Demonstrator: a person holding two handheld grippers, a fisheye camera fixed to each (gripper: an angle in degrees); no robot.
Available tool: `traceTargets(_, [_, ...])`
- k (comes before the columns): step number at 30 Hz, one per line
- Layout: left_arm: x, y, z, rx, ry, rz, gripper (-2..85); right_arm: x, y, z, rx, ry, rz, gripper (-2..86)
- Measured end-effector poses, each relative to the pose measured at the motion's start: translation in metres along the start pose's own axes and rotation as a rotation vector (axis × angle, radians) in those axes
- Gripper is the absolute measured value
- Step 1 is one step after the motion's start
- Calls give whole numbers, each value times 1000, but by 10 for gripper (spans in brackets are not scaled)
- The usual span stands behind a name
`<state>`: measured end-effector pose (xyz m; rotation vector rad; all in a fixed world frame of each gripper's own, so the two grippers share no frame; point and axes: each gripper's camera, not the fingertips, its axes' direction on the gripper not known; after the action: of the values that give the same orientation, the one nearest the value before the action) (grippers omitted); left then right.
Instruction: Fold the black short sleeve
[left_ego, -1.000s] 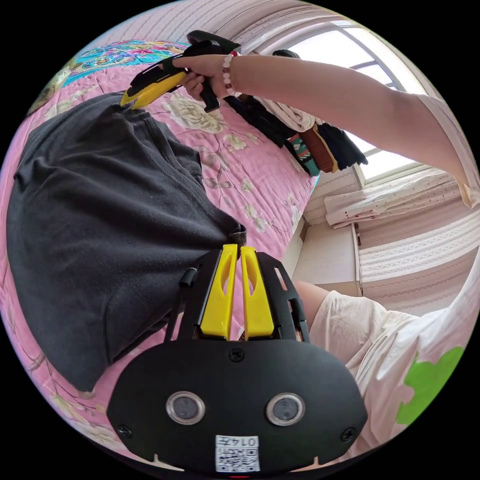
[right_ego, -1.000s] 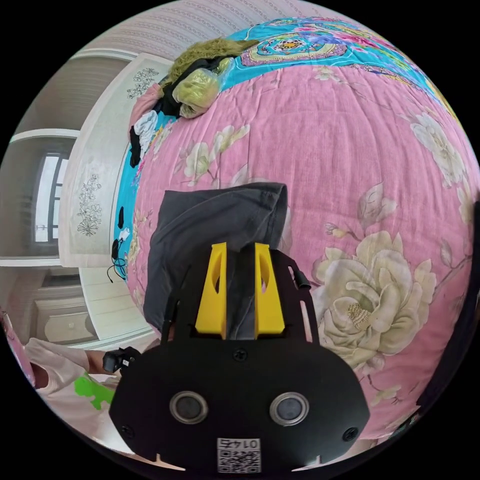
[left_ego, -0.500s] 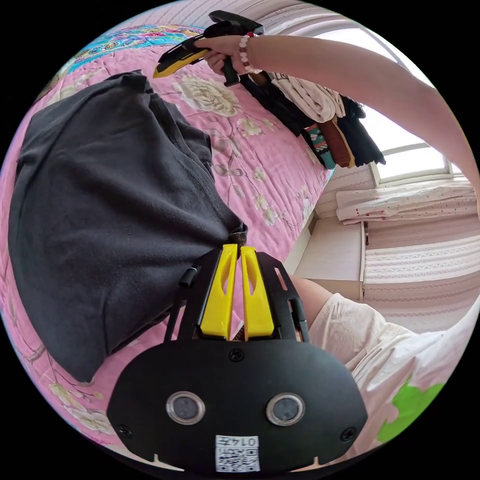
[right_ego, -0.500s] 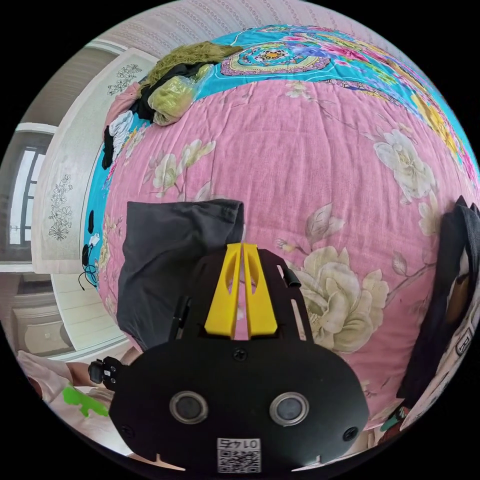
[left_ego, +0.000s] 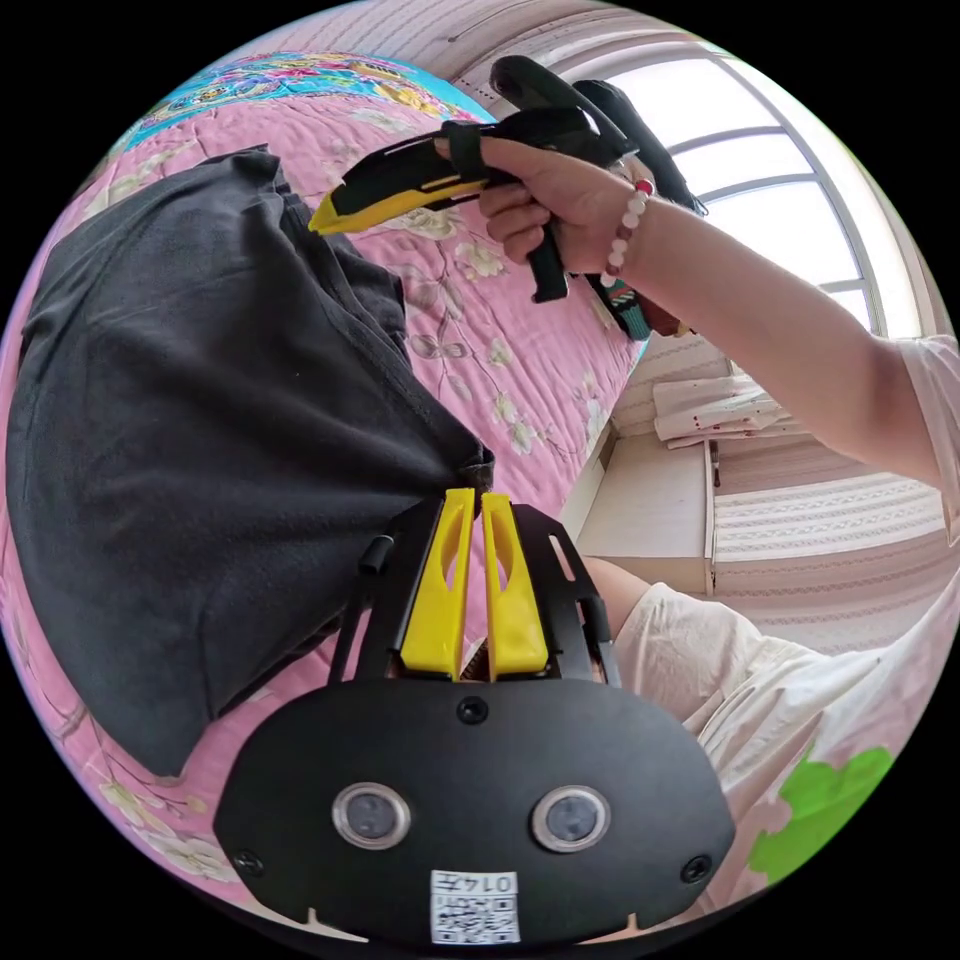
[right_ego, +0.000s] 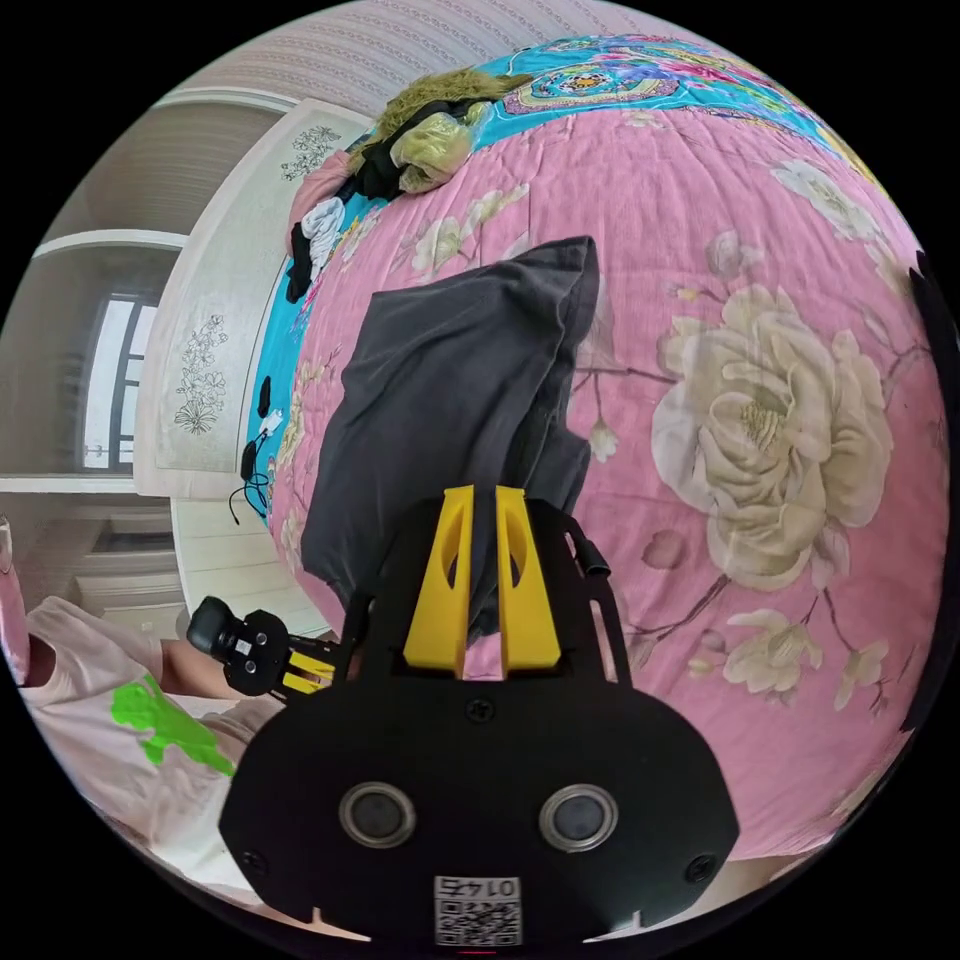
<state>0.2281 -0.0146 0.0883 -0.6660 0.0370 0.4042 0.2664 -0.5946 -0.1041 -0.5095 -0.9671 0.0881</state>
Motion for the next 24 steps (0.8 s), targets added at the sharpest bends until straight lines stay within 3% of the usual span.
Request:
traceTargets(7, [-8,-5,-2,-18,-10,8,-9,-5,9,34,-5,-13,-18,23])
traceTargets(14, [-19,-10,-9,-18,-10,9,-9,1,31,9,79,229,87,7])
traceTargets(18, [-26,-13,-11,-18,-12,9,-9,0,31,20,100,3,47,47])
traceTargets(24, [-40,-19,-17,-25,-15,10,-9,-9,11,67,-1,125,18,51])
